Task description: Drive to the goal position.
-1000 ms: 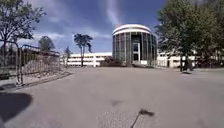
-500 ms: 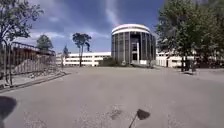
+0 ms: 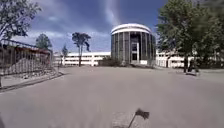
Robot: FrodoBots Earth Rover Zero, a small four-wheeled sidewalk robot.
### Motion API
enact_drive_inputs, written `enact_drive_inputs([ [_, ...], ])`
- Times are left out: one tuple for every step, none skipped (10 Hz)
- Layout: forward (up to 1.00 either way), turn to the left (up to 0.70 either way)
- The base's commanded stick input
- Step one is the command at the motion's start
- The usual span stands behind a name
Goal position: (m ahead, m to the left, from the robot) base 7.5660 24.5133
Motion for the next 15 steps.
enact_drive_inputs([
  [0.70, 0.06],
  [0.70, 0.06],
  [0.70, 0.06],
  [0.70, 0.06],
  [0.70, 0.06],
  [0.70, 0.06],
  [0.70, 0.06],
  [0.70, 0.06],
  [0.70, 0.06],
  [0.70, 0.06],
  [0.70, 0.06],
  [0.70, 0.06],
  [0.70, 0.06],
  [0.70, 0.06],
  [0.70, 0.06],
])
